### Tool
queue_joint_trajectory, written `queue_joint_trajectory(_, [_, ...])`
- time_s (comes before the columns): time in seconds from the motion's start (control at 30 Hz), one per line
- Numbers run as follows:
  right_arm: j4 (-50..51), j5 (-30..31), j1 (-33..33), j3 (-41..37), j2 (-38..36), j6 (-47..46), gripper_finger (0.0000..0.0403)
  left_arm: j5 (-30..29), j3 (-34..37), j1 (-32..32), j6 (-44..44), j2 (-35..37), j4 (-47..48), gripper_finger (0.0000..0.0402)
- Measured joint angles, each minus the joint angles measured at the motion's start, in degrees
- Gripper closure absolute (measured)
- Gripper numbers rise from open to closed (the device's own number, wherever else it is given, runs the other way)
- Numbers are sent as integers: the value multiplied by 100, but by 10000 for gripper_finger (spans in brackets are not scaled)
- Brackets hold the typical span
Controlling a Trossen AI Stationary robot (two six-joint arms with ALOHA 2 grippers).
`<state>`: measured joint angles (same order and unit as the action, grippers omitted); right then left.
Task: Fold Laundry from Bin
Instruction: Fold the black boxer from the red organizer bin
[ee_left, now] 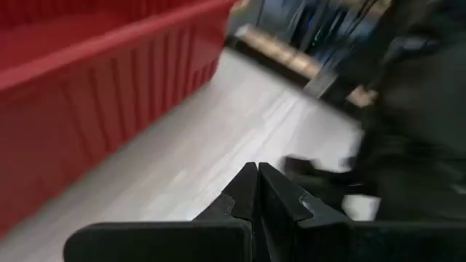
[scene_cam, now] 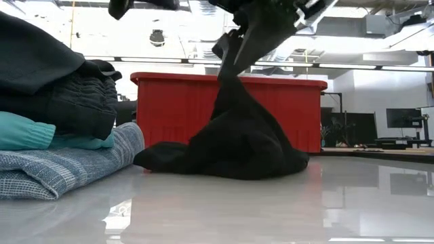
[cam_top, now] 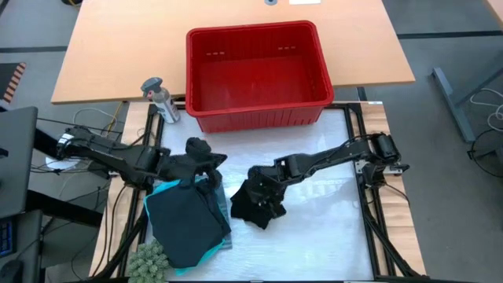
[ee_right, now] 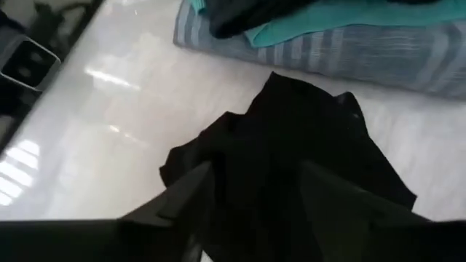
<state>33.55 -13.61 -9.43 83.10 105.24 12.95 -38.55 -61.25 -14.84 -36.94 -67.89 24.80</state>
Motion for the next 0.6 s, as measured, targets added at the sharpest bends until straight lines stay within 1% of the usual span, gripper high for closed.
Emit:
queue_joint_trajectory(0.07, [40, -169, 129, 3, -63, -120, 161, -414, 0, -320, 47, 8, -337, 401])
queue_joint_trajectory(0.17, [36, -166, 333, 9, -134, -172, 143, -1016, 0, -789, -76, 80, -391, 401])
queue_joint_trajectory(0.23, [71, 81, 499, 10, -139, -239, 141, -1267, -2, -1018, -296, 89, -390, 401])
queue_joint_trajectory(0.3, [89, 315, 677, -24, -120, -231, 140, -1387, 0, -1246, -466, 73, -422, 401])
queue_joint_trajectory(0.4, [47, 317, 943, -62, 51, -242, 141, -1432, 0, -1523, -478, 80, -706, 401])
queue_joint_trajectory(0.5, [82, 241, 1121, -80, 325, -128, 142, -1515, 0, -1681, -432, 73, -780, 401])
queue_joint_trajectory(0.6, [88, 6, 1209, -80, 620, 202, 142, -1835, 0, -1748, -436, 77, -806, 401])
